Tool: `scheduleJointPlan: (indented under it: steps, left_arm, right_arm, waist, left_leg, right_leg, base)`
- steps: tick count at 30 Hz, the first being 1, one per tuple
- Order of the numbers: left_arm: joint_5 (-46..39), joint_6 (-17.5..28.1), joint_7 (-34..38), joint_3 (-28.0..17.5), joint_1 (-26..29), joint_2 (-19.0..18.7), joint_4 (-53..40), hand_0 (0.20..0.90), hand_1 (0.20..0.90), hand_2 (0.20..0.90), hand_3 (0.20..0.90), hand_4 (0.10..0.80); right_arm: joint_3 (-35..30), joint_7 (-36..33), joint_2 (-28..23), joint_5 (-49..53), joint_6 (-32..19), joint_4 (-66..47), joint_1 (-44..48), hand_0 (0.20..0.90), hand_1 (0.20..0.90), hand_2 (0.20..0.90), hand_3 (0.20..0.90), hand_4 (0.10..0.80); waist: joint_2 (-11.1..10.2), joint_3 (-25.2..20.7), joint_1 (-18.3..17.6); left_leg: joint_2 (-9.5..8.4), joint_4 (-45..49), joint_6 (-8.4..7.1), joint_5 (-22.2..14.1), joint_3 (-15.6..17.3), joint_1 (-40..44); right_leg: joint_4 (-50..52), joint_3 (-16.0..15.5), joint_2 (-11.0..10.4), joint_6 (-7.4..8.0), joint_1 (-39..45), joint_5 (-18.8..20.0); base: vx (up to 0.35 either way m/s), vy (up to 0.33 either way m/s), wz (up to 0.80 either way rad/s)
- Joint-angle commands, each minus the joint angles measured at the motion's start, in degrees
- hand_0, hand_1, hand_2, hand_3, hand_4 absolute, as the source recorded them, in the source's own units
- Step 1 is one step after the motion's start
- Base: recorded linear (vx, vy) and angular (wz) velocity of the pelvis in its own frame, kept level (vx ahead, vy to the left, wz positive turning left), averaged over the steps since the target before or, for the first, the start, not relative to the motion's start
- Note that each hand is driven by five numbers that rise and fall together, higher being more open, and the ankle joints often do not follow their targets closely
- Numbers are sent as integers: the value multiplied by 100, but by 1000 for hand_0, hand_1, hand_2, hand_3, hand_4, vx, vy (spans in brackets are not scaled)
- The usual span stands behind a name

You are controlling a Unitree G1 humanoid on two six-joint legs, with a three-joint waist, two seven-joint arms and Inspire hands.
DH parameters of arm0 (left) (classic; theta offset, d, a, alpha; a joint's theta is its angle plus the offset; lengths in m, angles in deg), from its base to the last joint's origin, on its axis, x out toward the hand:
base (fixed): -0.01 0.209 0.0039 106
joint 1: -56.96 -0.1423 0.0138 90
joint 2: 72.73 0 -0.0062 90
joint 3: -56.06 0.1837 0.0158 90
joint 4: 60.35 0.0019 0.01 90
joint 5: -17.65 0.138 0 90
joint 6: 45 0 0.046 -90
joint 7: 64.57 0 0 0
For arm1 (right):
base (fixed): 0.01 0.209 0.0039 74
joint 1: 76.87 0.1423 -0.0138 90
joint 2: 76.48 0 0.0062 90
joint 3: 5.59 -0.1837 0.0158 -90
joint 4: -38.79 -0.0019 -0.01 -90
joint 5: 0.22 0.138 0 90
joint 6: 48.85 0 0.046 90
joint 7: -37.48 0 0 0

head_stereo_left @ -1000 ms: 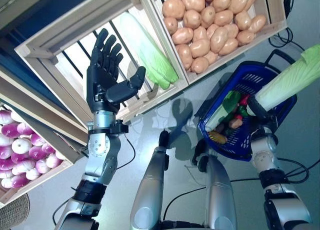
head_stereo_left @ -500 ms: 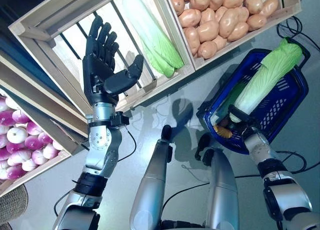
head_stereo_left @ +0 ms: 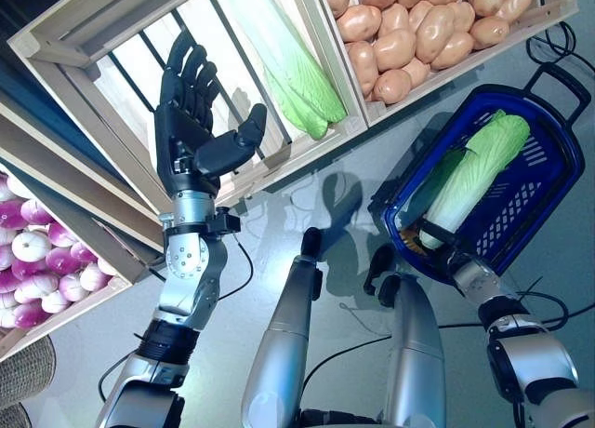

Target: Put vegetables into the basket

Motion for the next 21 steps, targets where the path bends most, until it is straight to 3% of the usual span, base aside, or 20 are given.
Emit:
scheduleJointPlan:
  steps: [1, 6, 9, 10, 13, 21]
  left_arm:
    - [513, 374, 152, -195, 329, -49, -559, 900, 900, 900, 900, 800]
    - [597, 450, 217, -191, 276, -91, -584, 900, 900, 900, 900, 800]
    - [553, 421, 242, -213, 270, -116, -568, 900, 900, 900, 900, 800]
    - [564, 421, 244, -210, 274, -111, -559, 900, 900, 900, 900, 800]
    - [636, 424, 254, -204, 260, -98, -597, 900, 900, 900, 900, 800]
    - [659, 308, -120, -136, 288, -176, -686, 900, 900, 900, 900, 800]
  right_arm:
    - [-406, 65, -312, 835, -97, 52, 138, 300, 300, 300, 300, 400]
    - [-592, 122, -264, 1379, -282, -40, 91, 300, 300, 300, 300, 400]
    - [-641, -181, -278, 1221, -356, -112, 66, 300, 300, 300, 300, 400]
    - [-658, -263, -272, 1206, -370, -114, 73, 900, 900, 900, 900, 800]
    - [-736, -641, -270, 1162, -539, -86, 66, 900, 900, 900, 900, 800]
    - [-729, -764, -261, 1169, -693, -93, 84, 900, 900, 900, 900, 800]
  waist:
    - [397, -23, 23]
    - [442, -23, 0]
    - [458, -23, -29]
    - [465, -23, -36]
    - [478, -23, -45]
    - [517, -23, -64]
  left_leg:
    - [-361, 11, 184, -403, 265, 85]
    - [-363, -77, 201, -396, 287, 128]
    - [-358, -78, 199, -411, 301, 149]
    - [-357, -66, 202, -416, 309, 143]
    - [-352, -58, 213, -432, 316, 138]
    - [-362, -102, 234, -448, 343, 191]
  right_leg:
    - [-217, 14, 239, 172, 158, 373]
    - [-321, 21, 260, 177, 187, 397]
    - [-304, 30, 263, 180, 188, 385]
    - [-296, 33, 266, 175, 182, 382]
    - [-294, 48, 270, 171, 179, 372]
    - [-337, 63, 304, 153, 210, 363]
  base:
    - [43, 11, -1]
    - [9, 5, -1]
    - [24, 13, -1]
    - [33, 9, -1]
    - [35, 1, -1]
    - [13, 4, 0]
